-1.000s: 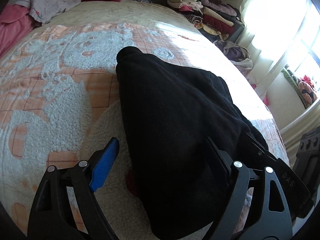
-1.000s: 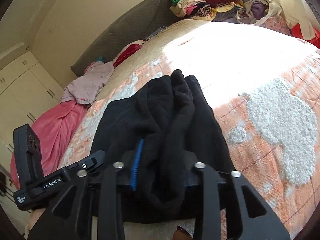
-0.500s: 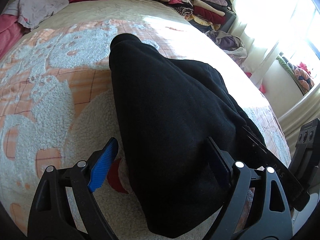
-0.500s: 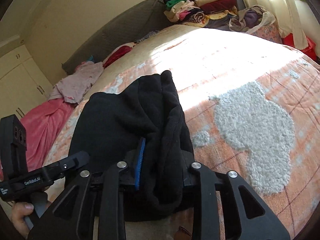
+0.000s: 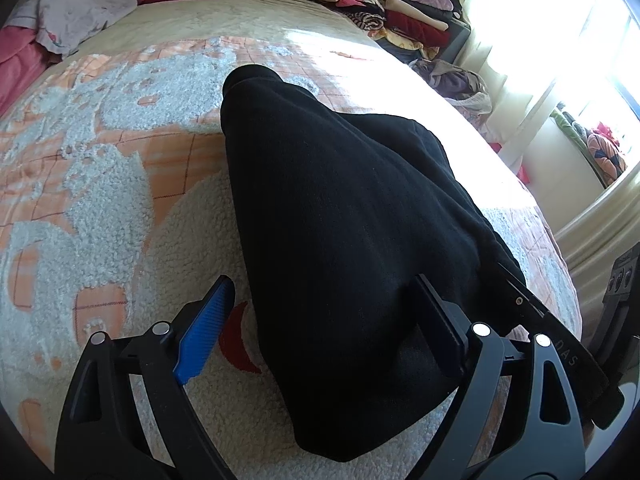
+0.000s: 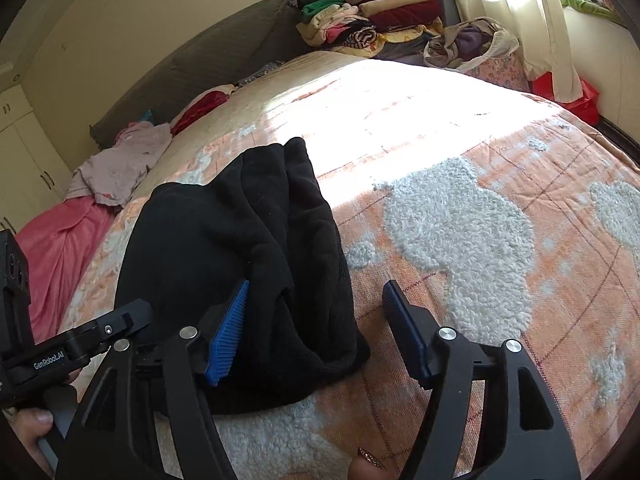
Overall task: Fold small clothes
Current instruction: 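Lay the fold down and open the right tool, then withdraw both open tools from the folded sweatshirt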
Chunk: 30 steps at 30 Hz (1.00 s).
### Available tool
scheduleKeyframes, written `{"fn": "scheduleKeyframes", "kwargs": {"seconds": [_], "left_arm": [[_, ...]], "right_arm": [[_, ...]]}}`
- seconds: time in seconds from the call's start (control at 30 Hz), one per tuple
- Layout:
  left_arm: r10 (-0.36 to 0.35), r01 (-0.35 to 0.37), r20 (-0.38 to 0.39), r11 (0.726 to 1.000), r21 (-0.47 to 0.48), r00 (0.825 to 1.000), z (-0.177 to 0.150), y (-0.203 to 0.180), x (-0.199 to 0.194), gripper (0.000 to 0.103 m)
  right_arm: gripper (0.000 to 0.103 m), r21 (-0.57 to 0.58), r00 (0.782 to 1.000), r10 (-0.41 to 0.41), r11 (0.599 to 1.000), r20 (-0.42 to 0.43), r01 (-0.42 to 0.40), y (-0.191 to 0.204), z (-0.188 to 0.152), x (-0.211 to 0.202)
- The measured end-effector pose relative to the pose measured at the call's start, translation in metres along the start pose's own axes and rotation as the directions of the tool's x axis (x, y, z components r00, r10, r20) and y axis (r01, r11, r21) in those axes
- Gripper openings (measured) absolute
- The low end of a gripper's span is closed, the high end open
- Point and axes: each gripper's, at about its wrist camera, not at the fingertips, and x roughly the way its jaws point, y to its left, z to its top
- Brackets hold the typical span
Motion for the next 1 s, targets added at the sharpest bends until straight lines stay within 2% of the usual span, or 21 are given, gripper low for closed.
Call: {"fn": "scheduleKeyframes", "kwargs": {"seconds": [0.13, 0.27, 0.33, 0.43, 0.5, 0.6, 1.0], "left_arm": [[0.005, -0.005, 0.004, 1.0, 0.01, 1.0, -0.002, -0.002, -0.004, 0.081], [0.013, -0.014, 0.012, 1.0, 0.022, 1.0, -0.004, -0.002, -0.01, 0.081], [0.024, -0.024, 0.019, 0.999, 0.03, 1.0, -0.005, -0.003, -0.015, 0.081], [0.039, -0.04, 0.03, 0.998, 0.044, 0.999, -0.008, -0.004, -0.022, 0.082], [0.052, -0.054, 0.043, 0.997, 0.053, 0.998, -0.011, -0.004, -0.028, 0.089], [0.071, -0.075, 0.069, 0.995, 0.067, 0.995, -0.015, -0.005, -0.041, 0.093], [0.122, -0.145, 0.174, 0.982, 0.123, 0.977, -0.043, -0.005, -0.092, 0.093]], "right_arm": [[0.068, -0.031, 1.0, -0.018, 0.999, 0.01, 0.018, 0.004, 0.001, -0.008], [0.078, -0.053, 0.999, -0.037, 0.998, 0.032, 0.038, 0.005, 0.002, -0.02], [0.079, -0.061, 0.998, -0.035, 0.997, 0.052, 0.038, 0.005, 0.003, -0.028], [0.09, -0.068, 0.996, -0.035, 0.997, 0.083, 0.041, 0.005, 0.003, -0.042], [0.094, -0.077, 0.994, -0.035, 0.996, 0.107, 0.044, 0.006, 0.003, -0.052], [0.098, -0.102, 0.99, -0.038, 0.993, 0.136, 0.052, 0.01, 0.001, -0.065], [0.098, -0.171, 0.97, -0.016, 0.983, 0.241, 0.059, 0.036, -0.014, -0.12]]}}
